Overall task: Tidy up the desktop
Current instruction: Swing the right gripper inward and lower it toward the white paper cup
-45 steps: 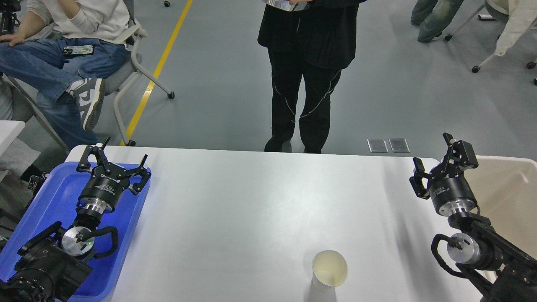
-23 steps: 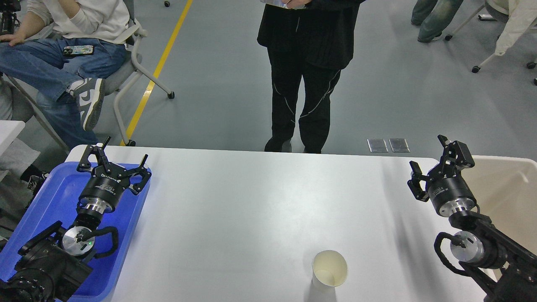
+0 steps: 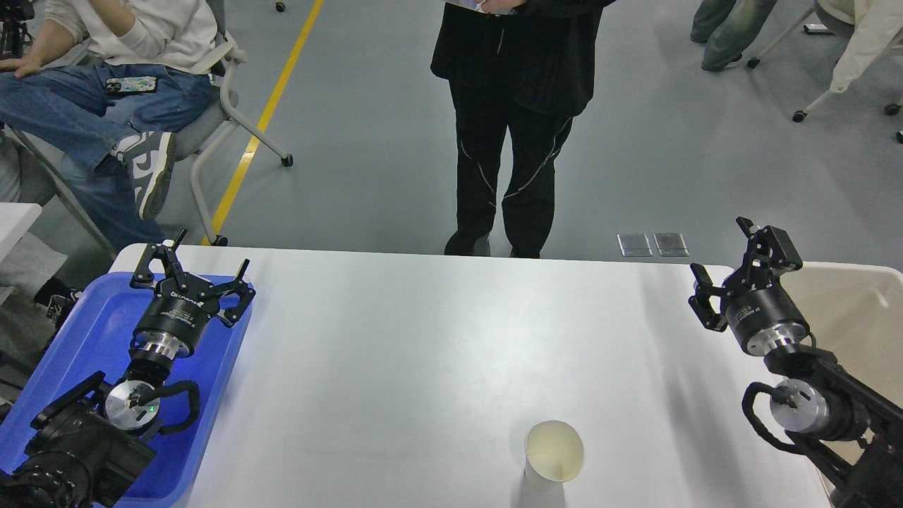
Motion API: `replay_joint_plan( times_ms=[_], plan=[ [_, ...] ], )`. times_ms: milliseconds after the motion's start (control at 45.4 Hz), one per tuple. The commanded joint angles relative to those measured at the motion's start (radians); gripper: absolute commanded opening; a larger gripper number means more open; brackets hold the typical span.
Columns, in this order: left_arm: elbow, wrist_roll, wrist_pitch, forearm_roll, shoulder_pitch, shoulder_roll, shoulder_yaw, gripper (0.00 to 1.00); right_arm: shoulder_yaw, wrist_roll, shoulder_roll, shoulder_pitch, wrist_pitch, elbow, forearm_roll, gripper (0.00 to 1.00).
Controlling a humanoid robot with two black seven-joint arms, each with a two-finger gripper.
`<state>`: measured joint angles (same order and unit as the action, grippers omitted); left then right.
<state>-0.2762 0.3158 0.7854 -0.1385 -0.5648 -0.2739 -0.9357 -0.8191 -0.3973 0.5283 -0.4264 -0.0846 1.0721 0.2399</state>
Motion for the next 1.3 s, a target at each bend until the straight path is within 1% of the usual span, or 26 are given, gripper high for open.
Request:
replay_joint_plan(
  times_ms=[0,88,176,242,308,418,484,572,814,925,1079,1189,1277],
  plan=[
    [0.000,0.000,0.000,0.000,0.000,0.001,0.000,1.00,0.144,0.087,0.145,-0.100,0.006,0.085,0.160,1.00],
    [0.000,0.000,0.000,0.000,0.000,0.001,0.000,1.00,0.251,0.078,0.214,-0.150,0.016,0.126,0.315,1.00],
    [0.000,0.000,0.000,0.000,0.000,0.001,0.000,1.00,0.293,0.061,0.274,-0.164,0.011,0.181,0.528,1.00],
    [0.002,0.000,0.000,0.000,0.000,-0.001,0.000,1.00,0.291,0.045,0.286,-0.161,0.002,0.201,0.672,1.00],
    [0.000,0.000,0.000,-0.001,0.000,-0.001,0.000,1.00,0.301,0.037,0.283,-0.161,0.002,0.209,0.763,1.00],
    [0.000,0.000,0.000,-0.001,0.000,-0.001,0.000,1.00,0.310,0.038,0.269,-0.166,0.005,0.215,0.802,1.00],
    [0.000,0.000,0.000,-0.001,0.000,-0.001,0.000,1.00,0.316,0.040,0.268,-0.169,0.008,0.253,0.832,1.00],
    [0.000,0.000,0.000,-0.001,0.000,-0.001,0.000,1.00,0.371,0.043,0.275,-0.198,0.014,0.289,0.909,1.00],
    [0.000,0.000,0.000,-0.001,0.000,-0.001,0.000,1.00,0.695,0.043,0.300,-0.362,0.016,0.330,1.154,1.00],
    [0.000,0.000,0.000,-0.001,0.000,-0.001,0.000,1.00,0.781,0.051,0.300,-0.432,0.017,0.330,1.165,1.00],
    [0.000,0.000,0.000,-0.001,0.000,-0.001,0.000,1.00,0.928,0.049,0.283,-0.540,0.020,0.330,1.173,0.99],
    [0.000,0.000,0.000,-0.001,0.000,-0.001,0.000,1.00,1.057,0.040,0.223,-0.636,0.019,0.332,1.165,1.00],
    [0.000,0.000,0.000,-0.001,0.000,-0.001,0.000,1.00,1.117,0.038,0.211,-0.667,0.019,0.330,1.177,1.00]
  ],
)
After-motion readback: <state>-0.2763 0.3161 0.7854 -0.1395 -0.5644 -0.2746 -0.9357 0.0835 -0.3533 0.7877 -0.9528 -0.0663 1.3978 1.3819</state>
